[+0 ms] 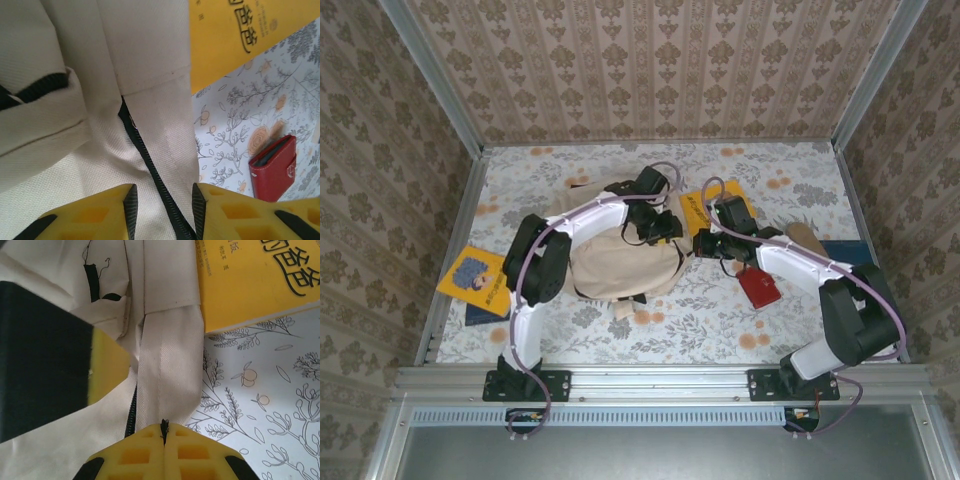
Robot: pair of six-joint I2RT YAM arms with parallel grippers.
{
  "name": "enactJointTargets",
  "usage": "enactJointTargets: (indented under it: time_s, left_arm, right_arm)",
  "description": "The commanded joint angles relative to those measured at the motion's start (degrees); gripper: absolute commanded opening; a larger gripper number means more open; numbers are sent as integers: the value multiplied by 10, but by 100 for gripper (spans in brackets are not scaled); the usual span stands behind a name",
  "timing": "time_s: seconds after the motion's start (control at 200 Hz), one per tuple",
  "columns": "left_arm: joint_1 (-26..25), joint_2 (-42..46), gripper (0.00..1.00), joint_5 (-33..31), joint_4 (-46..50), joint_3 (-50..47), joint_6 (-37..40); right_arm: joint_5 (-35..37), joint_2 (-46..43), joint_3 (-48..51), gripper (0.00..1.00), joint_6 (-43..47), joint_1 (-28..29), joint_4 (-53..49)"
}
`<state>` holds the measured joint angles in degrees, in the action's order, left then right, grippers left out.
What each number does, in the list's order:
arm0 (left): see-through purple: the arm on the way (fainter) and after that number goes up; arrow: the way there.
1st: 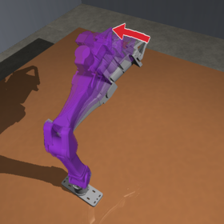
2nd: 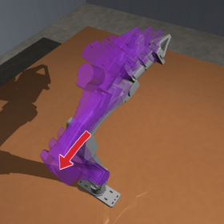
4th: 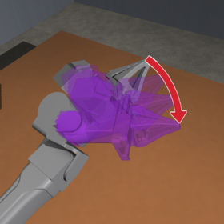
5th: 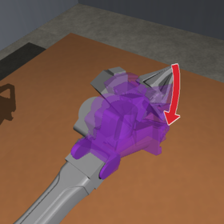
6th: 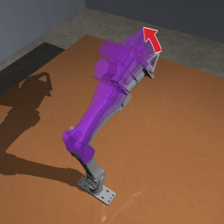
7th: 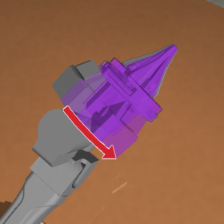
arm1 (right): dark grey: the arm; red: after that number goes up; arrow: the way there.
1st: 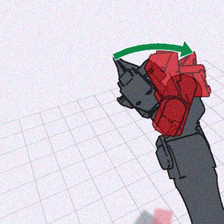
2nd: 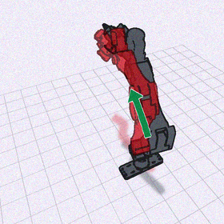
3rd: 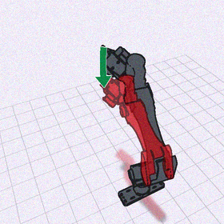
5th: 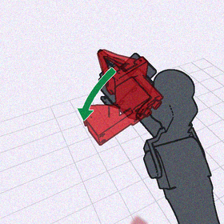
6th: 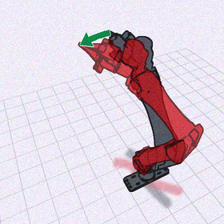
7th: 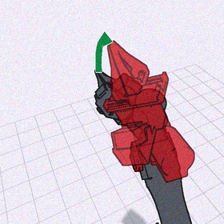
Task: Pack books, pencil case, and school supplies into a backpack
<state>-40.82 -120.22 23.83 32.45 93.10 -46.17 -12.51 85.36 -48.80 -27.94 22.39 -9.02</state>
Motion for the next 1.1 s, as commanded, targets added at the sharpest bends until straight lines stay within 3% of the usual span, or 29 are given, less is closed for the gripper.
enactJointTargets:
  time_s: [0.0, 0.385, 0.5, 0.82, 0.955, 1.095]
  left_arm:
    - [-3, -28, 41, 10, -12, 20, -42]
    - [-14, -86, 42, 37, 2, 66, -43]
    - [-14, -102, 37, 35, 20, 84, -33]
    - [-2, -105, 7, 31, 5, 122, -43]
    - [16, -89, 1, 22, -21, 132, -52]
    - [33, -90, 0, 22, -29, 156, -49]
  right_arm:
    - [-18, -27, 26, 0, -7, -4, 22]
    - [-127, -31, 85, 0, -13, 4, 85]
    - [-137, -23, 83, 0, -11, 5, 84]
    - [-132, -36, 67, 0, 4, 12, 36]
    - [-134, -53, 51, 0, -8, 20, -22]
    - [-137, -86, 52, 0, -7, 48, -57]
